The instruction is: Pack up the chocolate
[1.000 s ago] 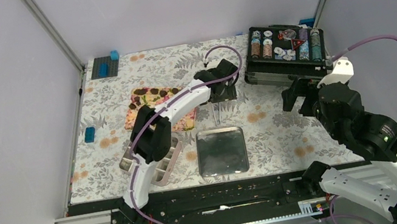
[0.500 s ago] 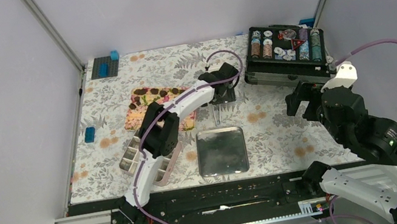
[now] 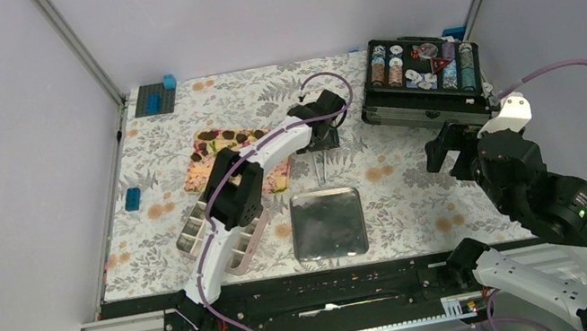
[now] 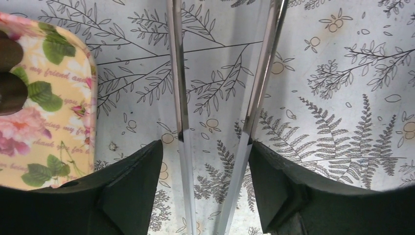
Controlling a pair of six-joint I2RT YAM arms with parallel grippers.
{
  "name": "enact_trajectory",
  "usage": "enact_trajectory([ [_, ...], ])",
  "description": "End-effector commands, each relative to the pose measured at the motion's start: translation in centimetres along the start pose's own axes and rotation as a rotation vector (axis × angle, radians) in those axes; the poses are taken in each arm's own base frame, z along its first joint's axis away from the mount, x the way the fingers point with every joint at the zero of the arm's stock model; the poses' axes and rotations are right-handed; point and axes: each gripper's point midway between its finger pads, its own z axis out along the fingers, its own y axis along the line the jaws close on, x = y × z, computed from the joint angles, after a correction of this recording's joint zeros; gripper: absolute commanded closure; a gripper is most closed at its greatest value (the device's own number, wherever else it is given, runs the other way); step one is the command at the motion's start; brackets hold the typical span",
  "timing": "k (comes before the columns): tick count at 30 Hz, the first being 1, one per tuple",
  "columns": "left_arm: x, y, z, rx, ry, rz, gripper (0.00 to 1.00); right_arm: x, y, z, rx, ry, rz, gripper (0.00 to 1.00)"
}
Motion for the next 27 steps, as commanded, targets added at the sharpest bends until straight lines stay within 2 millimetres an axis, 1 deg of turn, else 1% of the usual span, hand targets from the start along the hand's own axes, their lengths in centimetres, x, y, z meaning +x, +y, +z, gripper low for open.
enact_trajectory([
  [1, 0.7, -0.6, 0.8, 0.029, 0.020, 0.002, 0.32, -1.0, -0.9, -0.2, 0.044, -0.044, 0.015, 0.00],
  [5, 1.1, -0.4, 0.8, 0.033, 0.022, -0.009, 0.35, -1.0, -0.9, -0.2, 0.046, -0.042, 0.013, 0.00],
  [8, 1.1, -0.3, 1.1, 0.042, 0.026, -0.031, 0.44, -1.0, -0.9, -0.2, 0.046, -0.039, 0.015, 0.00],
  [11, 1.1, -0.3, 1.3, 0.044, 0.029, -0.031, 0.57, -1.0, -0.9, -0.3, 0.046, -0.042, 0.020, 0.00],
  [14, 0.8, -0.2, 1.2, 0.045, 0.023, -0.023, 0.66, -0.9, -1.1, -0.4, 0.051, -0.042, 0.024, 0.00],
  [15, 0.4, -0.1, 0.9, 0.048, 0.015, -0.021, 0.71, -0.9, -1.2, -0.4, 0.053, -0.043, 0.026, 0.01],
  [16, -0.2, 0.0, 0.6, 0.048, 0.003, -0.020, 0.76, -0.8, -1.2, -0.4, 0.053, -0.042, 0.024, 0.00],
  [17, -0.9, 0.1, 0.2, 0.051, -0.013, -0.021, 0.78, -0.8, -1.2, -0.4, 0.053, -0.041, 0.026, 0.00],
  [18, -2.0, 0.0, -0.6, 0.060, -0.037, -0.022, 0.83, -0.7, -1.2, -0.4, 0.051, -0.039, 0.026, 0.00],
  [23, -7.0, 0.3, -4.8, 0.143, -0.130, -0.052, 0.84, -1.2, -1.0, -0.7, 0.037, -0.052, 0.049, 0.00],
  [26, -9.1, 1.0, -7.5, 0.171, -0.180, -0.016, 0.84, -1.8, -0.9, -1.0, 0.025, -0.071, 0.066, 0.00],
  [27, -9.7, 1.5, -8.7, 0.170, -0.202, -0.004, 0.83, -2.0, -0.9, -1.1, 0.027, -0.077, 0.068, 0.00],
])
